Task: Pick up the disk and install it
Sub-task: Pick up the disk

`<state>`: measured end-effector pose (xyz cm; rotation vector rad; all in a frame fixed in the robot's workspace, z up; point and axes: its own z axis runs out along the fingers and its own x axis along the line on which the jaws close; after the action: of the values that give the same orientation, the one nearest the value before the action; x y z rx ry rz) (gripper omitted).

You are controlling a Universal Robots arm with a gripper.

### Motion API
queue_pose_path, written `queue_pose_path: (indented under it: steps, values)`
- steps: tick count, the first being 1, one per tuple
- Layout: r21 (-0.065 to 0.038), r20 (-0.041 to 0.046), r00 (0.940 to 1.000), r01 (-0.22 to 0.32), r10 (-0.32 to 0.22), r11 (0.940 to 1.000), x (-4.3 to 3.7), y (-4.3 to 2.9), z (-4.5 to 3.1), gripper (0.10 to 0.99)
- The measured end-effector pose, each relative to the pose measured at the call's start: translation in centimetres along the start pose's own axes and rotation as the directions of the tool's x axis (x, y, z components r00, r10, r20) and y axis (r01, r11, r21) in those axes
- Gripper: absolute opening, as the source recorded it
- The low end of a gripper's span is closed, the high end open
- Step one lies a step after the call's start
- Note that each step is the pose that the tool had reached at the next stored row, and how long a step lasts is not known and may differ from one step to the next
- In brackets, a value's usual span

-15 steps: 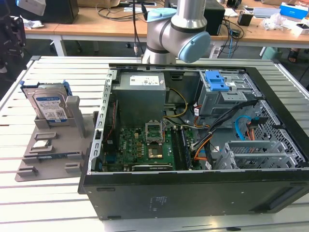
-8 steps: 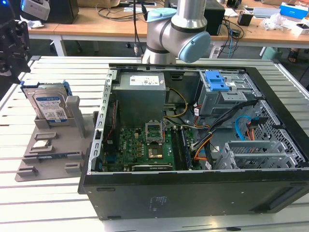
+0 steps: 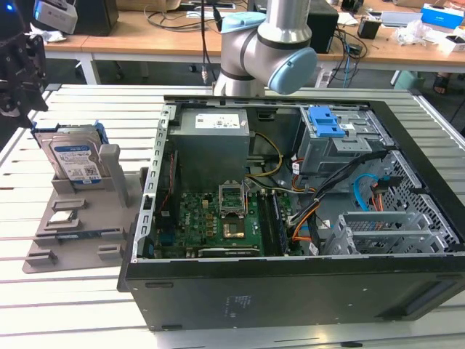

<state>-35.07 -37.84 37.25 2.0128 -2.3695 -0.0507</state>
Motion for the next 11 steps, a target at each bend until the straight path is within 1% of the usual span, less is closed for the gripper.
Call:
queue_pose_path:
  steps: [1, 3, 6, 9, 11]
  values:
    - [0.0, 0.0, 1.0, 0.0, 0.0, 1.0, 0.0, -0.02, 0.1, 0.482]
    - [0.0, -0.0001, 1.0, 0.0, 0.0, 1.0, -0.01, -0.08, 0.6, 0.482]
    - [0.0, -0.0004, 1.0, 0.003, -0.003, 1.0, -0.03, -0.16, 1.08, 0.482]
    - [0.0, -0.0016, 0.9995, 0.032, -0.032, 0.9995, -0.41, -0.24, 1.78, 0.482]
    - [0.0, -0.0025, 0.9987, 0.05, -0.05, 0.9987, -0.63, -0.23, 2.05, 0.482]
